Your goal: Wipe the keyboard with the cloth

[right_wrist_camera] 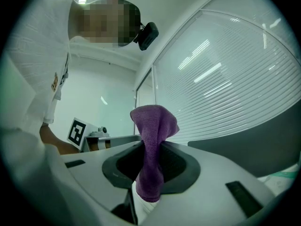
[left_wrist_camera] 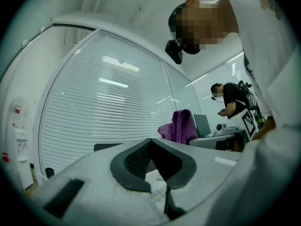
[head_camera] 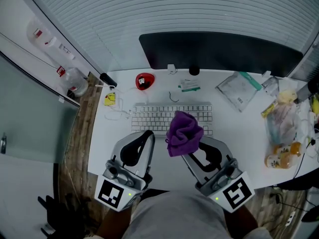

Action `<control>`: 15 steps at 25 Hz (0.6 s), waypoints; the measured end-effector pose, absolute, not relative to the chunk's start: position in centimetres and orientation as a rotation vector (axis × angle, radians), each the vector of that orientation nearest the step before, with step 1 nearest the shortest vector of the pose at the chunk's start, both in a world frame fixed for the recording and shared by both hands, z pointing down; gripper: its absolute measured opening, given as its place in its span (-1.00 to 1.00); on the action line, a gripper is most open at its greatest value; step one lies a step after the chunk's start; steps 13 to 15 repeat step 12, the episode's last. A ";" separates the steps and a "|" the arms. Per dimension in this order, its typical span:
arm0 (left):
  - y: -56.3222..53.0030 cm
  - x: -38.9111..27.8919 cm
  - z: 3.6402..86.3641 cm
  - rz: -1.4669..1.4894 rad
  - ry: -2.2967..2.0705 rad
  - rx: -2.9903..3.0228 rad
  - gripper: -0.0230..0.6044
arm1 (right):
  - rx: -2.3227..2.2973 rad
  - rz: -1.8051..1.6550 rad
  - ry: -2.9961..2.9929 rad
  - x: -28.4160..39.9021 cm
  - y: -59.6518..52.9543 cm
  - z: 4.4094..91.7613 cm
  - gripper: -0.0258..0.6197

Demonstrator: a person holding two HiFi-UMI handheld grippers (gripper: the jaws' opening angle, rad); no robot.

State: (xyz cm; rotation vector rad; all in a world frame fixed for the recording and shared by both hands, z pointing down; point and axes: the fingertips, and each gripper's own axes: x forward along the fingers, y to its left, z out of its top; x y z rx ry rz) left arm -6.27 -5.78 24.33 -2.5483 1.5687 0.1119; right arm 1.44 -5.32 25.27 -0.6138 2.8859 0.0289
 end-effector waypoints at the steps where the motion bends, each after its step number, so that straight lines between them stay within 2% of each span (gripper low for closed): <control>1: -5.7 -6.3 24.3 0.113 1.566 -2.548 -0.88 | -0.616 0.033 2.885 1.4 -5.3 25.2 -0.66; 15: -5.0 -7.9 22.6 0.187 1.504 -2.483 -0.88 | -0.650 0.031 2.878 0.4 -4.9 25.2 -0.66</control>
